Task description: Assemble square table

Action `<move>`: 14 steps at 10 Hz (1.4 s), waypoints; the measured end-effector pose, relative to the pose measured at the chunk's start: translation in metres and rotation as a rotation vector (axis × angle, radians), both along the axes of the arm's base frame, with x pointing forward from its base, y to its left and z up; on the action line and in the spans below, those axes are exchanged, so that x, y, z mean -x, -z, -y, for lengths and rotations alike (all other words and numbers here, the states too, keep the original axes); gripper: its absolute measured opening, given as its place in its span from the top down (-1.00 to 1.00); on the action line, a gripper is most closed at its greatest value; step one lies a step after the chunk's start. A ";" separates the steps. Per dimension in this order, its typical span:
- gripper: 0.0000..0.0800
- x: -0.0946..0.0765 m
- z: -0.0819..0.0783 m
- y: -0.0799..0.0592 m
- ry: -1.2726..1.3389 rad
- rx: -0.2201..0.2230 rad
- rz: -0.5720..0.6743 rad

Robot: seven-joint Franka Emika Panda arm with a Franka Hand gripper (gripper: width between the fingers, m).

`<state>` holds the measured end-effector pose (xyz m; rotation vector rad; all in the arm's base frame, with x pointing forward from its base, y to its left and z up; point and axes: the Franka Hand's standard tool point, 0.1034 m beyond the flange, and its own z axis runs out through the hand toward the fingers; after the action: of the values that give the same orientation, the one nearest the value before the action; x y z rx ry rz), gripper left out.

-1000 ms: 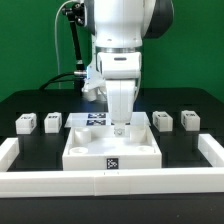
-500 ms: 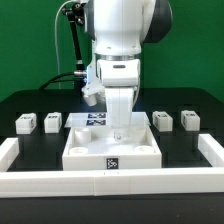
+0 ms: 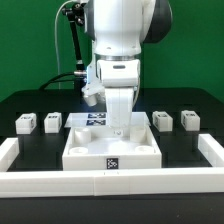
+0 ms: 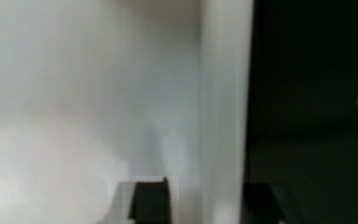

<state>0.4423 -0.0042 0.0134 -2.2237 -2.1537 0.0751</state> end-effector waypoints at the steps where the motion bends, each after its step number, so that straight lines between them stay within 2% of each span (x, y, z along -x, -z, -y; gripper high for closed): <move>1: 0.80 -0.001 0.000 0.000 0.000 0.000 0.002; 2: 0.85 -0.001 0.000 0.000 0.001 0.000 0.002; 7: 0.85 -0.002 -0.001 -0.001 0.000 0.000 0.004; 10: 0.85 -0.012 -0.023 -0.003 -0.005 -0.009 0.017; 14: 0.85 -0.040 -0.064 -0.001 0.026 -0.027 0.037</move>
Offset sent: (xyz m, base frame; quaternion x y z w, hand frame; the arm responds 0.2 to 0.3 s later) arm 0.0000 0.0000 0.0000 0.0000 0.0000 0.0000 1.0000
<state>0.4826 0.0596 0.0140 -2.2561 -2.1299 0.0038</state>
